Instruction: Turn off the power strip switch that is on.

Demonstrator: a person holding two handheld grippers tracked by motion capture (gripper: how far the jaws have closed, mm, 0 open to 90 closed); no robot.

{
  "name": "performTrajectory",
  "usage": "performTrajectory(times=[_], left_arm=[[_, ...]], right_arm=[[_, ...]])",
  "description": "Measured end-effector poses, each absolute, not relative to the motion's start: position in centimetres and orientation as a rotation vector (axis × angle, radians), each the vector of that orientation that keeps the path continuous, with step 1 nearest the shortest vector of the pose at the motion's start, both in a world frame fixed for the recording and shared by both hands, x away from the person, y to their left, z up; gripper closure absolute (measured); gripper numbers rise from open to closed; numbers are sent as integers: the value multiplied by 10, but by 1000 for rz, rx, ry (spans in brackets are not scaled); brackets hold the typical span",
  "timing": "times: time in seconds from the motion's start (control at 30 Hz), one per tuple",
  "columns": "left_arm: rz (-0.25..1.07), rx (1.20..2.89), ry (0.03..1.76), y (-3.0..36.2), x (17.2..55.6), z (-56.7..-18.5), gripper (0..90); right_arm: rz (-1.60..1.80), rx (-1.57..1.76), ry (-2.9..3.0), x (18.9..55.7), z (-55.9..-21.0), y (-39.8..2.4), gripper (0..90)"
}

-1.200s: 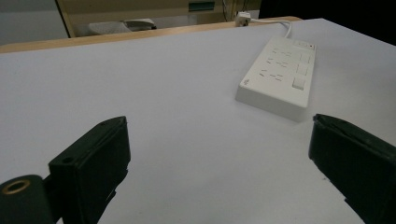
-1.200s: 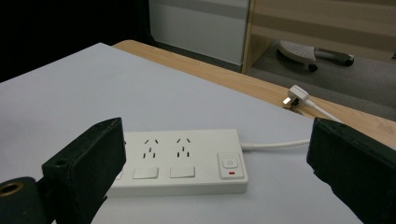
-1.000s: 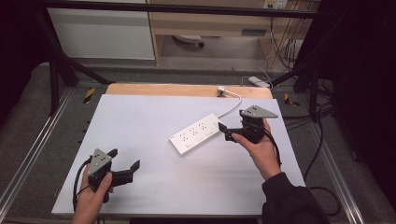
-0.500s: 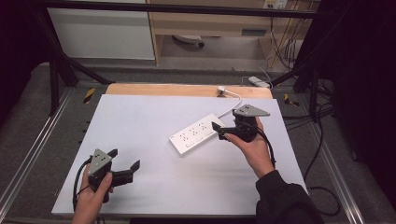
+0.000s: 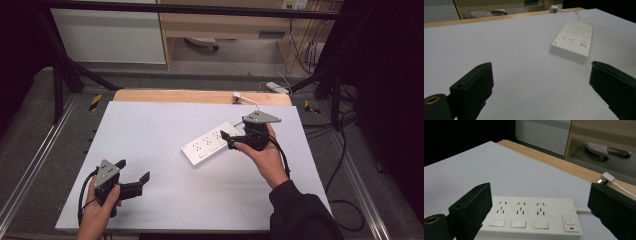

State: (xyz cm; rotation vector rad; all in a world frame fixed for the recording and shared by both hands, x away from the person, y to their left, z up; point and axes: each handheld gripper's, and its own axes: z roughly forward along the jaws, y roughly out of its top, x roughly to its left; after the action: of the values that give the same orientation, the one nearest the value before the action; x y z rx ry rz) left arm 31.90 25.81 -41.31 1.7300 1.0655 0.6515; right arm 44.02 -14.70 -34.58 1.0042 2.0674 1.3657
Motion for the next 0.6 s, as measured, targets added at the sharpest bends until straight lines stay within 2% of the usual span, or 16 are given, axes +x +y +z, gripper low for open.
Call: performTrajectory(times=[0.3,0.4,0.43,0.6], left_arm=[[643,1729,1067,258,319,-413,55],[645,1729,1066,258,319,-413,55],[645,1729,1066,258,319,-413,55],[645,1730,1066,258,319,-413,55]], right_arm=[[1362,993,2083,441,-347,-137,79],[1366,983,2090,441,-346,-135,113],[1362,974,2094,441,-346,-133,171],[1368,954,2108,440,-345,-128,256]])
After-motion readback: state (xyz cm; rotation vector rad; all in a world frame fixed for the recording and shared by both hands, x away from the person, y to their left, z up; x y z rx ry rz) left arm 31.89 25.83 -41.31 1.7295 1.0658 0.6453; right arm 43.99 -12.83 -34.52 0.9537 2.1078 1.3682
